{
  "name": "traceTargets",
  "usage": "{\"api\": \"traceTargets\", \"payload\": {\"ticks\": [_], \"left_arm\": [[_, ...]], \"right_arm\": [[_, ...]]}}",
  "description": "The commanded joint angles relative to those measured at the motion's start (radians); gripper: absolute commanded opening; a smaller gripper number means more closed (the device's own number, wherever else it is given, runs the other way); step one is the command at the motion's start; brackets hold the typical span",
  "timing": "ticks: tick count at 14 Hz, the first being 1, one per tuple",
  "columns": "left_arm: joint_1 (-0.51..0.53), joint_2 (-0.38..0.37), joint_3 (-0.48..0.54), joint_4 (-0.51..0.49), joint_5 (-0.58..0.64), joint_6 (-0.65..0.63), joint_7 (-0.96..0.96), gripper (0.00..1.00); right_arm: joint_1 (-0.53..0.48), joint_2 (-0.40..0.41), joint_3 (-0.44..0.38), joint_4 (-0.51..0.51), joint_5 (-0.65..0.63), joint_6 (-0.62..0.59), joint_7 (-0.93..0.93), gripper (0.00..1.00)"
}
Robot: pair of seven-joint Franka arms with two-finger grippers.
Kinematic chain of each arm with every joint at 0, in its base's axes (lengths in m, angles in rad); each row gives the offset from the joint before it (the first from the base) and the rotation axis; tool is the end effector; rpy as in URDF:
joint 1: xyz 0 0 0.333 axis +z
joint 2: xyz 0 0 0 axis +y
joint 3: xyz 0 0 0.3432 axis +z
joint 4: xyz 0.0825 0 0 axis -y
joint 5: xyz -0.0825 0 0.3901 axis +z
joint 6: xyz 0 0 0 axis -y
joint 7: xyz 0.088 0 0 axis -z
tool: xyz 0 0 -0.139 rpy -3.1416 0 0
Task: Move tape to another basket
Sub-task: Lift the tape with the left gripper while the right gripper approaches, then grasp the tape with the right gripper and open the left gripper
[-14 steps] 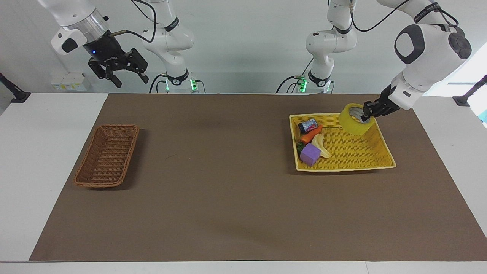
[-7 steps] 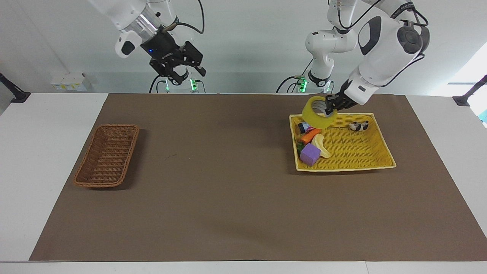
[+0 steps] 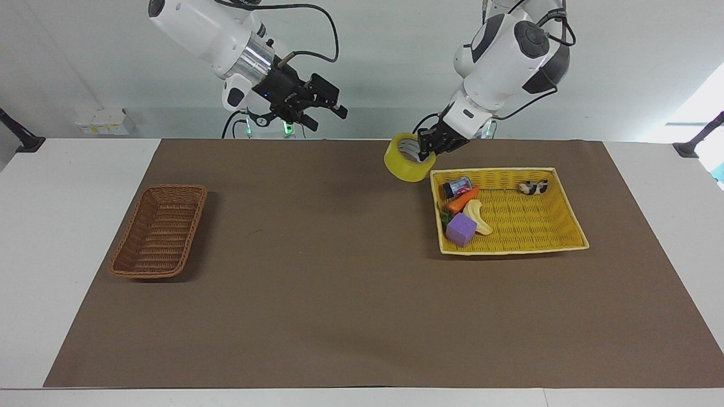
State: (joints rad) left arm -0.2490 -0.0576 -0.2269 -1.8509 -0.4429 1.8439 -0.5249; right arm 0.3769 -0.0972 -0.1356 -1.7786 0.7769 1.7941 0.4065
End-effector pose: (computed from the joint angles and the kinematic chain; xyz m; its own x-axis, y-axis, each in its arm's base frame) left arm 0.4740 -0.3003 0.5493 0.9758 0.1220 -0.1817 0.1820 -0.9134 0.3641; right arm 0.5180 0.2077 0.6270 0.9509 -0.1995 -0.2365 -0.3082 -0.6785 -0.6668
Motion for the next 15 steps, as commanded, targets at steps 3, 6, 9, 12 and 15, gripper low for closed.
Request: {"api": "traceTargets", "payload": {"ticks": [3, 6, 9, 12, 15], "left_arm": [[-0.076, -0.024, 0.015, -0.017, -0.152, 0.118, -0.011, 0.0], [-0.113, -0.022, 0.008, -0.016, -0.194, 0.176, -0.015, 0.0], [-0.116, -0.022, -0.048, -0.016, -0.221, 0.228, -0.041, 0.0], [-0.116, -0.021, -0.103, -0.013, -0.229, 0.322, -0.089, 0.0], [-0.116, -0.016, -0.117, -0.014, -0.243, 0.402, -0.095, 0.0]], "right_arm": [[0.02, -0.079, 0.007, -0.146, 0.041, 0.044, -0.135, 1.0], [0.02, -0.084, 0.007, -0.166, 0.044, 0.054, -0.216, 1.0], [0.02, -0.084, 0.007, -0.186, 0.047, 0.094, -0.301, 1.0], [0.004, -0.082, 0.005, -0.186, 0.047, 0.088, -0.374, 1.0], [0.005, -0.082, 0.005, -0.183, 0.045, 0.079, -0.377, 0.75]]}}
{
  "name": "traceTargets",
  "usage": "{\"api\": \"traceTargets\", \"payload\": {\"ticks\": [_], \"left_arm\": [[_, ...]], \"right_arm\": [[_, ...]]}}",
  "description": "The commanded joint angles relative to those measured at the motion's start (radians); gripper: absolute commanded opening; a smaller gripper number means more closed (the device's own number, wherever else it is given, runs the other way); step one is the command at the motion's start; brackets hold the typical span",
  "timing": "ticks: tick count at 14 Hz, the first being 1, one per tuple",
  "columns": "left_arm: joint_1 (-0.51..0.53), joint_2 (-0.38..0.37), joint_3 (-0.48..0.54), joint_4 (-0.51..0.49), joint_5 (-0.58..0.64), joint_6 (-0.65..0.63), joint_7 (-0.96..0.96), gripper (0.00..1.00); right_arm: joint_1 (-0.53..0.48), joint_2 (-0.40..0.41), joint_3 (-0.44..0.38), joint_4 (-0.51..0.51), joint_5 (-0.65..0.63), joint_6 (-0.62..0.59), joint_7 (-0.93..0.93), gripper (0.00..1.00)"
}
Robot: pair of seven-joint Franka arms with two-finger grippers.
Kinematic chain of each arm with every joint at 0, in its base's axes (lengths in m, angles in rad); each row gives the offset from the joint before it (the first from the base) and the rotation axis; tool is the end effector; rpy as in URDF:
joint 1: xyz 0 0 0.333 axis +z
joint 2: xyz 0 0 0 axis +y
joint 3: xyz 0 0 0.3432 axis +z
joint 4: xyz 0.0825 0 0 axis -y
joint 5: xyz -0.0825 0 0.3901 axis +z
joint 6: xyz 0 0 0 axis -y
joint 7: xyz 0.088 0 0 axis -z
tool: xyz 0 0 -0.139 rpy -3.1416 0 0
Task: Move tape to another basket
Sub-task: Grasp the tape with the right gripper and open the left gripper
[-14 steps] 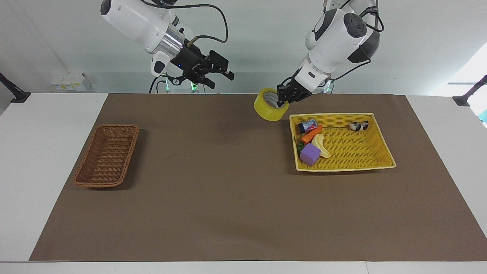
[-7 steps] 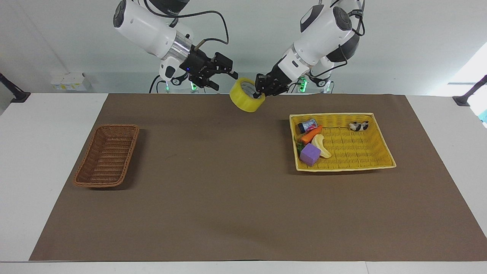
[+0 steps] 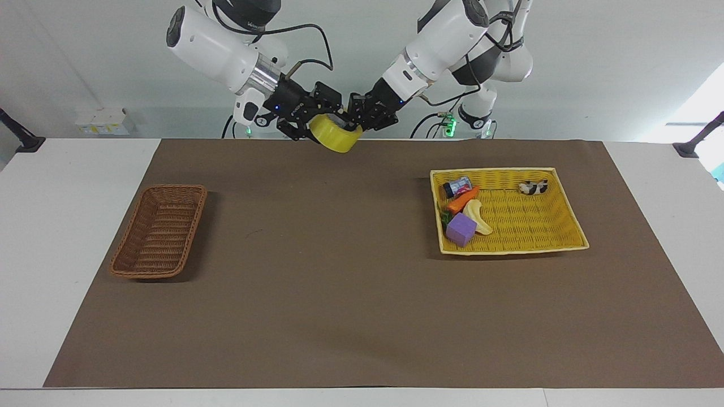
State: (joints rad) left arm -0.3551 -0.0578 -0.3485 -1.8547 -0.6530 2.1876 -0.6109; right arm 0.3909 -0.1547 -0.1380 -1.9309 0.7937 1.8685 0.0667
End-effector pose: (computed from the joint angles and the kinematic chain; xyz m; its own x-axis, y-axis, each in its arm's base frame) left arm 0.4294 -0.4203 0.5880 0.9834 0.1442 -0.1103 0.1814 -0.7586 0.6258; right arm 0.4996 0.2033 0.5878 0.9989 -0.0030 -0.0470 -0.0356 -0.7024 -0.7109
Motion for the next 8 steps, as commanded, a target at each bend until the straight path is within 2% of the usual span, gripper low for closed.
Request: {"api": "traceTargets", "payload": {"ticks": [1, 2, 3, 4, 5, 6, 8], "left_arm": [[-0.01, -0.017, 0.003, -0.011, -0.036, 0.07, -0.009, 0.0], [-0.01, -0.017, 0.003, -0.011, -0.042, 0.078, -0.009, 0.0], [-0.01, -0.017, 0.005, -0.011, -0.042, 0.084, -0.009, 0.0], [-0.01, -0.017, 0.005, -0.011, -0.042, 0.086, -0.009, 0.0], [-0.008, -0.017, 0.005, -0.011, -0.042, 0.087, -0.009, 0.0], [-0.005, -0.019, 0.005, -0.012, -0.042, 0.086, -0.007, 0.21], [0.004, -0.026, 0.009, -0.012, -0.046, 0.081, -0.009, 1.0]], "right_arm": [[-0.012, -0.023, 0.008, -0.03, 0.029, -0.005, -0.042, 0.62], [-0.014, -0.023, -0.001, -0.028, 0.029, -0.031, -0.054, 0.51], [-0.024, -0.022, -0.003, -0.025, 0.03, -0.055, -0.06, 0.32], [-0.038, -0.022, -0.003, -0.022, 0.032, -0.071, -0.056, 0.05], [-0.041, -0.022, -0.003, -0.02, 0.033, -0.081, -0.05, 0.0], [-0.043, -0.02, -0.003, -0.019, 0.045, -0.081, -0.047, 0.0], [-0.044, -0.017, -0.005, -0.016, 0.048, -0.081, -0.041, 0.0]]}}
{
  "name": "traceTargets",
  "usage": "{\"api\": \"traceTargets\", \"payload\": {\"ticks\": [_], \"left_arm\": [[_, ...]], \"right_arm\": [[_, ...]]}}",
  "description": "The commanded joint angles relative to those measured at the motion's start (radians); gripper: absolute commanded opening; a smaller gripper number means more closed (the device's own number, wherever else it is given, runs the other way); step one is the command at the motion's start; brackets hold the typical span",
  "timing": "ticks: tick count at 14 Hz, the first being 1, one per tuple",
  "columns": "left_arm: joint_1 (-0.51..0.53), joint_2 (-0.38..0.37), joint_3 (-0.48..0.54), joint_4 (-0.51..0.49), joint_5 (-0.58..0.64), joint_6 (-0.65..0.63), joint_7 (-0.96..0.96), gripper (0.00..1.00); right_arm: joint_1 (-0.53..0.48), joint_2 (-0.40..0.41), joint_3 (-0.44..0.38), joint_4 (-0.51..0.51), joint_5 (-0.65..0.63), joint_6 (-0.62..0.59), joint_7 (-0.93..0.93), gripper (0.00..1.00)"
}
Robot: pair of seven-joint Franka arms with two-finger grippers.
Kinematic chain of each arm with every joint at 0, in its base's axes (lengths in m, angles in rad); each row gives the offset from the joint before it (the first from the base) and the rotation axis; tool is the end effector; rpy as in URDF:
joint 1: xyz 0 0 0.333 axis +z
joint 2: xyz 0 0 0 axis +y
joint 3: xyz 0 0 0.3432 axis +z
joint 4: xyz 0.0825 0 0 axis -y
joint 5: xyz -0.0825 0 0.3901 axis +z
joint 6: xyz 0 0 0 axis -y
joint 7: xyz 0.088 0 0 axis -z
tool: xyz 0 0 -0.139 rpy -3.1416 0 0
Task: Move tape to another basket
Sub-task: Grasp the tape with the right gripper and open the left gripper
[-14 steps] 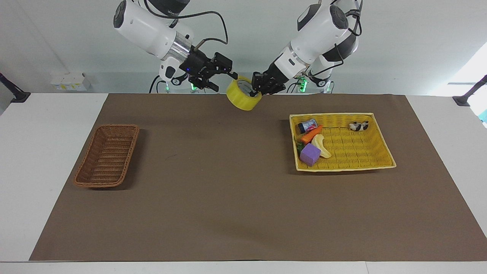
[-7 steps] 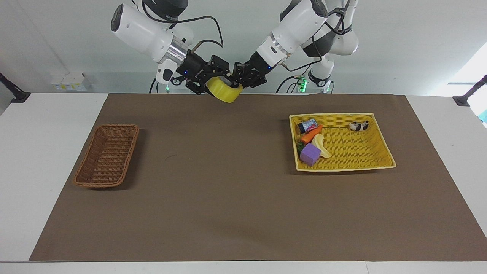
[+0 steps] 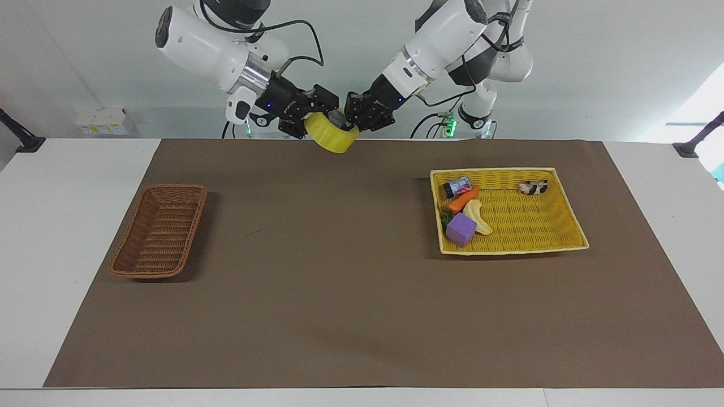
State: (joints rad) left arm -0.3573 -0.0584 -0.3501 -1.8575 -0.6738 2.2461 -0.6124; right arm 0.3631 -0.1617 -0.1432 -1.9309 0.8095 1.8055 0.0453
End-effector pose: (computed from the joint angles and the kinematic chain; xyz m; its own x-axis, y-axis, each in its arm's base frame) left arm 0.4342 -0.4216 0.5937 0.9801 0.1760 -0.0914 0.1920 -0.7275 0.6587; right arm 0.4955 0.1908 0.5892 0.9971 0.0220 -0.0727 -0.0374 -0.6902 -0.7226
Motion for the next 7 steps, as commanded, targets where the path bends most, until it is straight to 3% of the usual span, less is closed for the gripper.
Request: {"api": "traceTargets", "payload": {"ticks": [1, 3, 7], "left_arm": [[0.02, -0.044, 0.016, -0.011, -0.026, 0.007, -0.009, 1.0], [0.055, -0.095, 0.02, -0.026, -0.032, -0.043, -0.024, 1.0], [0.203, -0.172, 0.03, -0.022, -0.018, -0.283, -0.01, 1.0]], "right_arm": [[-0.016, -0.01, 0.001, -0.016, 0.033, -0.017, -0.019, 0.0], [-0.016, -0.009, 0.001, -0.014, 0.033, -0.017, -0.019, 0.0], [-0.039, -0.006, -0.001, 0.003, 0.033, -0.02, -0.021, 0.0]]}}
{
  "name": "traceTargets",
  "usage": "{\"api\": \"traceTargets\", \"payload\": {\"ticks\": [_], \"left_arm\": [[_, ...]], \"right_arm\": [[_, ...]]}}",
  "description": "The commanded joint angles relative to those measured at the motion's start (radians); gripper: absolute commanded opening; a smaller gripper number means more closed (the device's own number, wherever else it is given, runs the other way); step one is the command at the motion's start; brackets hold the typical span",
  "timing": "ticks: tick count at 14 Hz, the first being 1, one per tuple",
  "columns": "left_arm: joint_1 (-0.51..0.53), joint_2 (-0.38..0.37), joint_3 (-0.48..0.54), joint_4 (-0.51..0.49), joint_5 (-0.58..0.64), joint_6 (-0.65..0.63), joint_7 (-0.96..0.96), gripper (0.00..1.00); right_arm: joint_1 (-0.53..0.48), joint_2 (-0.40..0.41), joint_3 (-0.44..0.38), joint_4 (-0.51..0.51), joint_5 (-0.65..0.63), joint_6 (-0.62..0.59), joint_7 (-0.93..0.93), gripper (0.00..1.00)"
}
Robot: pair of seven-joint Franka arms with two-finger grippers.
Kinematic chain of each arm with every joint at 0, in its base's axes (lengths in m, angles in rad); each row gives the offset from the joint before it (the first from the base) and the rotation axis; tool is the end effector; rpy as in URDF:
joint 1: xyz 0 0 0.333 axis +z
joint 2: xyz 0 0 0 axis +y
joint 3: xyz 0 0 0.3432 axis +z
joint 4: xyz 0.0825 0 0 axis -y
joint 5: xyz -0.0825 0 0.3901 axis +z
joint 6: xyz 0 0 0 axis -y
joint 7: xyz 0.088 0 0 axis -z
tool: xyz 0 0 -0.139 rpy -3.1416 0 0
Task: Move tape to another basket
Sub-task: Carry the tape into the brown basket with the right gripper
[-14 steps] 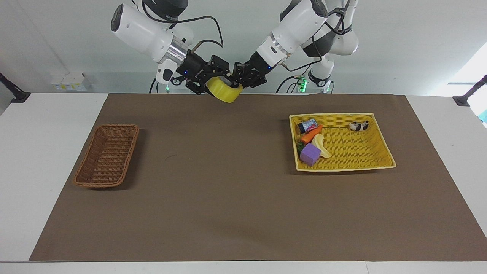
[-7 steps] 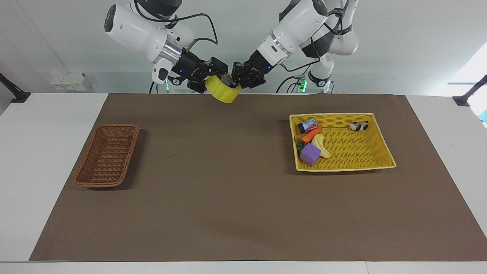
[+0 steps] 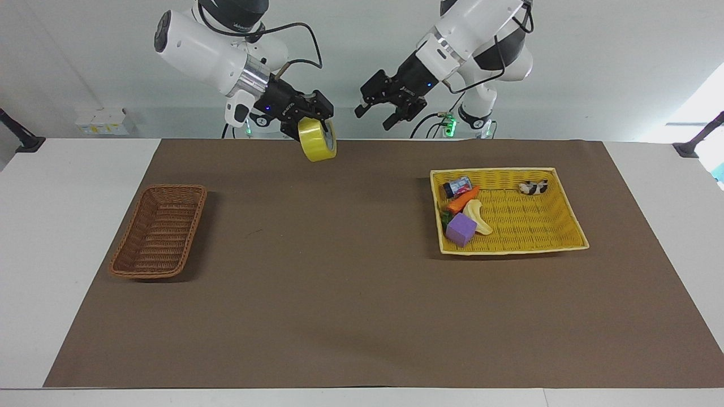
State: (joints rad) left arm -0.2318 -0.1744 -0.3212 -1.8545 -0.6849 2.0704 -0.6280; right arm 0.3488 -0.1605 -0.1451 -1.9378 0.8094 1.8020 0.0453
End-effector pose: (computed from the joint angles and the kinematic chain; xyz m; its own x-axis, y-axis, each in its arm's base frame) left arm 0.4405 -0.3481 0.6395 0.9637 0.2405 -0.1160 0.2578 -0.7251 0.6385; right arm 0.4976 0.1830 0.5849 0.9965 0.0085 -0.0830 -0.0542 -0.6908 -0.7210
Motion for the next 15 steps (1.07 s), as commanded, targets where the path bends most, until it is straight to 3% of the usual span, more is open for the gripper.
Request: {"api": "traceTargets", "payload": {"ticks": [1, 6, 10, 13, 15], "left_arm": [[0.121, -0.062, 0.002, -0.025, 0.001, -0.162, 0.013, 1.0], [0.25, -0.054, 0.004, -0.014, 0.211, -0.225, 0.097, 1.0], [0.365, -0.045, 0.007, 0.009, 0.39, -0.301, 0.313, 1.0], [0.459, -0.037, 0.008, 0.034, 0.512, -0.364, 0.535, 1.0], [0.492, -0.027, 0.008, 0.078, 0.593, -0.429, 0.606, 1.0]], "right_arm": [[-0.042, -0.004, 0.001, 0.022, 0.033, -0.016, -0.022, 0.0], [-0.204, 0.022, 0.001, 0.086, 0.031, -0.116, -0.07, 0.0], [-0.419, 0.049, -0.001, 0.135, 0.004, -0.22, -0.163, 0.0], [-0.473, 0.055, -0.002, 0.138, -0.251, -0.192, -0.206, 0.0], [-0.473, 0.114, 0.002, 0.14, -0.393, -0.165, -0.337, 0.0]]}}
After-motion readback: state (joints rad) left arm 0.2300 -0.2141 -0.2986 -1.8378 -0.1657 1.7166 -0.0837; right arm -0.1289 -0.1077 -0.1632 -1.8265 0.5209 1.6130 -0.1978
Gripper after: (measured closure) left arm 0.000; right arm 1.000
